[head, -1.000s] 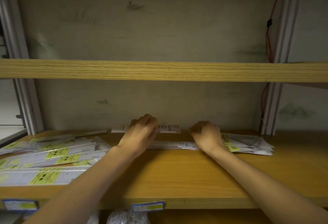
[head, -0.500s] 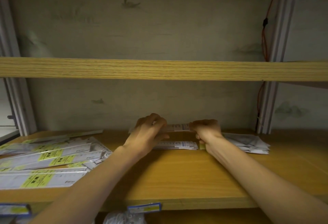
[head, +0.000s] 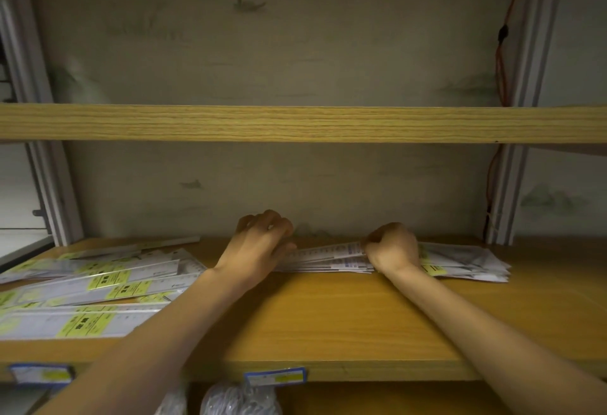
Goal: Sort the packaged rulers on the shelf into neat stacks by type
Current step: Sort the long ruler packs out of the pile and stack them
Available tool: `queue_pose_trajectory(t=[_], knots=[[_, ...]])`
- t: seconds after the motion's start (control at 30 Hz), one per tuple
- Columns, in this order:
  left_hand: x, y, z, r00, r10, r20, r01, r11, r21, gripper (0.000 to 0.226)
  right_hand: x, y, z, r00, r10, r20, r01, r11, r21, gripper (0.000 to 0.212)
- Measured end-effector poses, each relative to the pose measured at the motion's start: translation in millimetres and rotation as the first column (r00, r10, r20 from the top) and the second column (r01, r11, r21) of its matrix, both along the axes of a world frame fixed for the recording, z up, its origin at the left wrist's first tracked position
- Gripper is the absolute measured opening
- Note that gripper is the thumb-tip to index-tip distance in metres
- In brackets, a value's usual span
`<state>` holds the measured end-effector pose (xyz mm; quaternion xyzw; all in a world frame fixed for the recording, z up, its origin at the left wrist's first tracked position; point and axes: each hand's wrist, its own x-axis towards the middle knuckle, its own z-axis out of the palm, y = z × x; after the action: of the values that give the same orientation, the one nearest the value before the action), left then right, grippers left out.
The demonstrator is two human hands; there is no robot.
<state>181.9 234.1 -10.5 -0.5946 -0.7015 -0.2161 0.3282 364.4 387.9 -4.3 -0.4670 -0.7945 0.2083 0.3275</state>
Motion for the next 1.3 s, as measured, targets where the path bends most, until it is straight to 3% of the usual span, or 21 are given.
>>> queue_pose_trajectory(t=[0.2,0.3,0.63,0.9,1.03,1.3], knots=[[2.6,-6.7,0.9,1.000,0.007,0.007,-0.007,1.000,0.002,0.017,7.5,-12.0,0.9,0.976,-0.025,0.216,-0.027,0.971,0.236,0.020],[4.6,-11.6,2.1,1.000,0.005,0.002,-0.005,1.000,-0.011,0.017,10.7,-18.0,0.8,0.969,-0.024,0.246,-0.048,0.958,0.283,0.022],[15.4,-44.3,-3.5,0.995,0.090,-0.032,-0.093,0.993,-0.073,0.018,10.9,-38.1,2.0,0.997,0.083,0.010,-0.083,0.964,0.251,0.024],[10.7,-71.1,-3.6,0.996,0.056,-0.071,-0.057,0.998,-0.022,0.025,-5.8,-60.0,-9.0,0.983,0.141,-0.120,-0.108,0.963,0.248,0.022],[-13.0,-86.6,-2.9,0.996,0.025,-0.088,-0.022,0.999,0.032,0.014,-25.1,-79.2,-7.1,0.977,0.156,-0.147,-0.114,0.959,0.261,0.020],[-104.0,-170.6,-3.4,0.998,0.028,-0.053,-0.029,0.999,-0.017,0.023,-103.9,-150.0,-0.3,0.966,0.169,-0.196,-0.120,0.964,0.239,0.021]])
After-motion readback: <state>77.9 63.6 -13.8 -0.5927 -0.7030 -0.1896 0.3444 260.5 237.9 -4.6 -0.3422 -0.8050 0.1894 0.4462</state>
